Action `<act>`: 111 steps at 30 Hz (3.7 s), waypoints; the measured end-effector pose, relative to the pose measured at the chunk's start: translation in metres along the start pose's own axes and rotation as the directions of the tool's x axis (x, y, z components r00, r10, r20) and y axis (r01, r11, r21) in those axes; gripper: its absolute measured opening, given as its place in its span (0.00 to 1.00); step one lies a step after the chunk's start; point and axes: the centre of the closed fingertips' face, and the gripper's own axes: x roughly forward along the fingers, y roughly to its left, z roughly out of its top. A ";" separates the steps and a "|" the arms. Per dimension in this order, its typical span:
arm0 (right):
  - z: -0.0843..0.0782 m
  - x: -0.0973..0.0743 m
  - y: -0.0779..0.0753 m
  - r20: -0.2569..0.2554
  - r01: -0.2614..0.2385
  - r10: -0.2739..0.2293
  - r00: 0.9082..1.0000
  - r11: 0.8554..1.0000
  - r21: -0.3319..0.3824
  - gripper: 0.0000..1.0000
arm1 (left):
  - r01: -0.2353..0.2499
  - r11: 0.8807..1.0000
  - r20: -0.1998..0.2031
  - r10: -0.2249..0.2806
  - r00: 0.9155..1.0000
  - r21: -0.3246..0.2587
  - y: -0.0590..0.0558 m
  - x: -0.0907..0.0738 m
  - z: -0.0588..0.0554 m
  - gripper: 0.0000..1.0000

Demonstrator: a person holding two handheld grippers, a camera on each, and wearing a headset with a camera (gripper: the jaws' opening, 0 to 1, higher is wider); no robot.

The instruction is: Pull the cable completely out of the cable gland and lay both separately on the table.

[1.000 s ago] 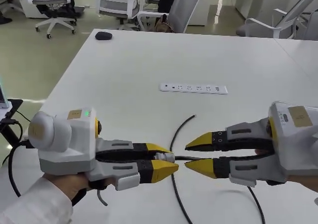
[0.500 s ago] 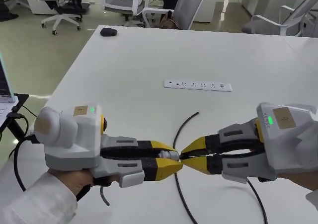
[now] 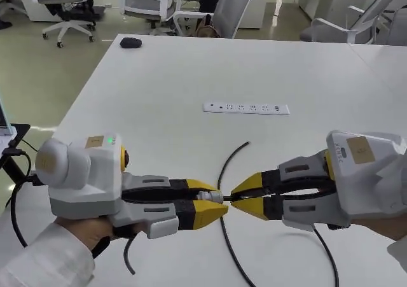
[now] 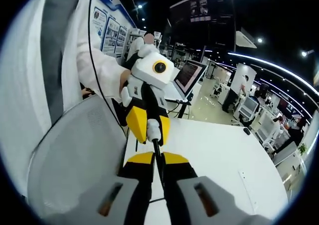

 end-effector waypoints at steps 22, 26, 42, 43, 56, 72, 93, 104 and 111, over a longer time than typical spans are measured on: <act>-0.051 -0.021 -0.011 -0.063 0.094 -0.087 0.994 0.988 0.119 0.04 | 0.017 0.999 0.016 -0.016 1.000 -0.031 0.000 -0.001 0.007 0.17; -0.057 -0.022 -0.011 -0.063 0.098 -0.090 0.994 0.986 0.137 0.04 | 0.017 0.999 0.014 -0.016 1.000 -0.033 -0.001 -0.003 0.008 0.17; -0.069 -0.022 -0.006 -0.105 0.088 -0.072 0.992 0.984 0.154 0.04 | 0.033 0.999 -0.018 -0.033 0.999 -0.001 -0.007 0.002 0.005 0.17; -0.071 -0.022 -0.007 -0.114 0.085 -0.069 0.991 0.985 0.149 0.04 | 0.036 0.999 -0.027 -0.036 0.999 0.005 -0.008 0.002 0.004 0.17; -0.017 -0.026 -0.010 -0.039 0.078 -0.075 0.996 0.994 0.073 0.18 | 0.055 0.998 -0.024 -0.055 0.998 0.009 -0.007 0.010 0.006 0.17; 0.005 -0.006 0.000 -0.003 0.028 -0.028 1.000 1.000 -0.004 0.06 | 0.073 0.997 -0.026 -0.073 0.997 0.013 -0.010 0.013 0.009 0.17; -0.003 -0.003 -0.002 -0.007 0.010 -0.009 1.000 1.000 0.006 0.04 | 0.031 0.999 -0.017 -0.031 0.999 0.009 -0.007 0.005 0.006 0.17; -0.028 -0.013 -0.005 -0.027 0.032 -0.030 0.999 0.998 0.062 0.04 | 0.011 1.000 -0.017 -0.011 1.000 0.007 -0.004 -0.002 0.006 0.17; -0.047 -0.019 -0.007 -0.055 0.054 -0.048 0.997 0.993 0.103 0.05 | -0.006 1.000 -0.023 0.006 1.000 0.001 -0.001 -0.010 0.004 0.17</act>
